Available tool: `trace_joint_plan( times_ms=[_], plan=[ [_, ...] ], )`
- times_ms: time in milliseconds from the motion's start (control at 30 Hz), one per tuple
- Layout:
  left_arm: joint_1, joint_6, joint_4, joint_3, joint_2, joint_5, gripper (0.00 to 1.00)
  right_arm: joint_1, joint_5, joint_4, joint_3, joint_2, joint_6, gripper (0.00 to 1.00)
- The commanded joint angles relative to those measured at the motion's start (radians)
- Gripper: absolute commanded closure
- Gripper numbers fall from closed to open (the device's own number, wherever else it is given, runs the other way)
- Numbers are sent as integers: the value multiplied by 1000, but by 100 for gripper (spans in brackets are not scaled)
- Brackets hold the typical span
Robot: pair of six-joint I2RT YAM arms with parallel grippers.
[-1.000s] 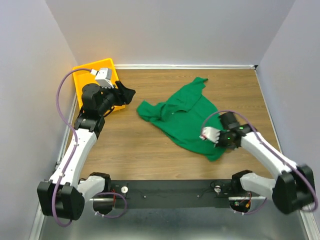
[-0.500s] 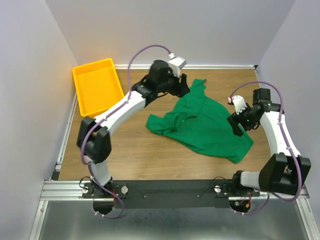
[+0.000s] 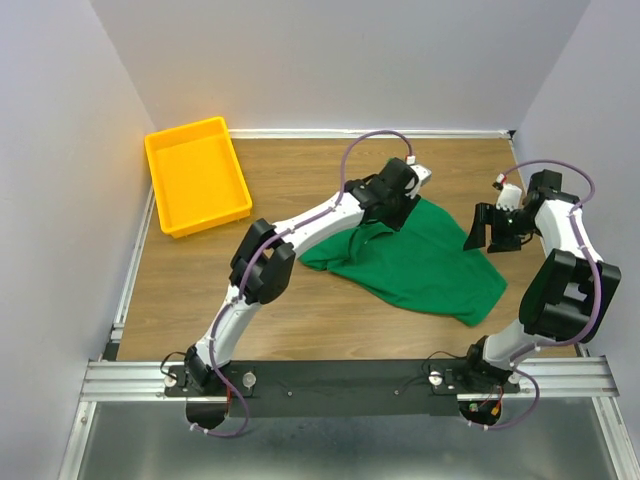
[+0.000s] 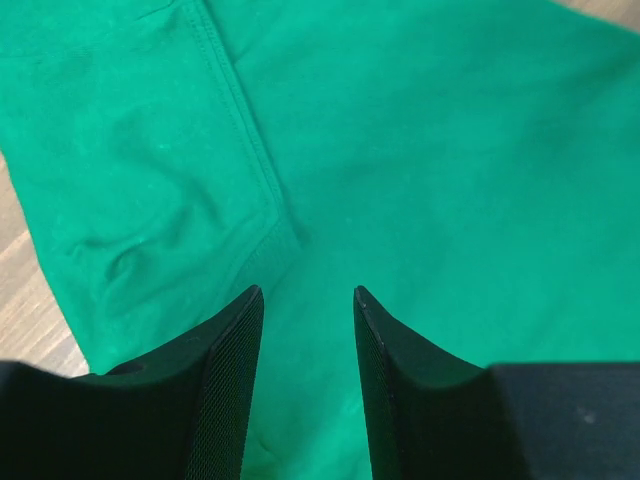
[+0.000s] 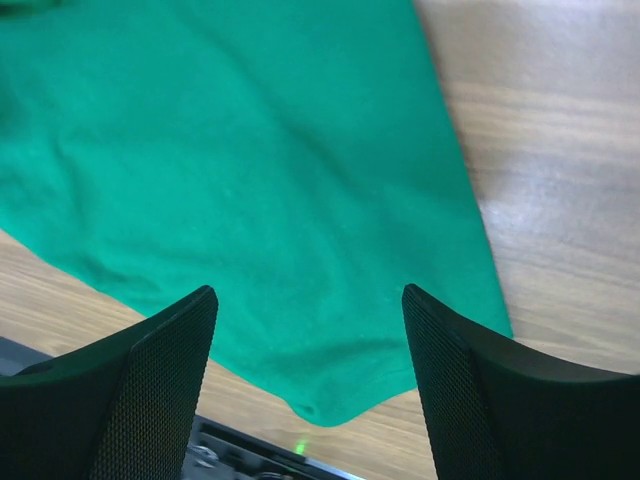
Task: Fold and stack the t-shirts
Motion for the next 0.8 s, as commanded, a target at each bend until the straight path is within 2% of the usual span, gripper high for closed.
trace_joint_plan(
  times_ms=[0, 167, 533, 700, 767],
  plan=[
    [-18, 31, -78, 93, 65, -112, 51, -40, -83, 8, 15, 35, 65, 19],
    [-29, 46, -90, 134, 125, -197, 51, -44, -101, 16, -5, 41, 68, 20],
    [-29, 38, -76, 144, 185, -136, 51, -43, -92, 34, -17, 59, 79, 21],
    [-29, 35, -75, 162, 219, -151, 51, -44, -74, 50, -19, 70, 87, 21],
    [-29, 34, -76, 167, 233, -164, 55, -44, -60, 63, -20, 81, 96, 21]
  ],
)
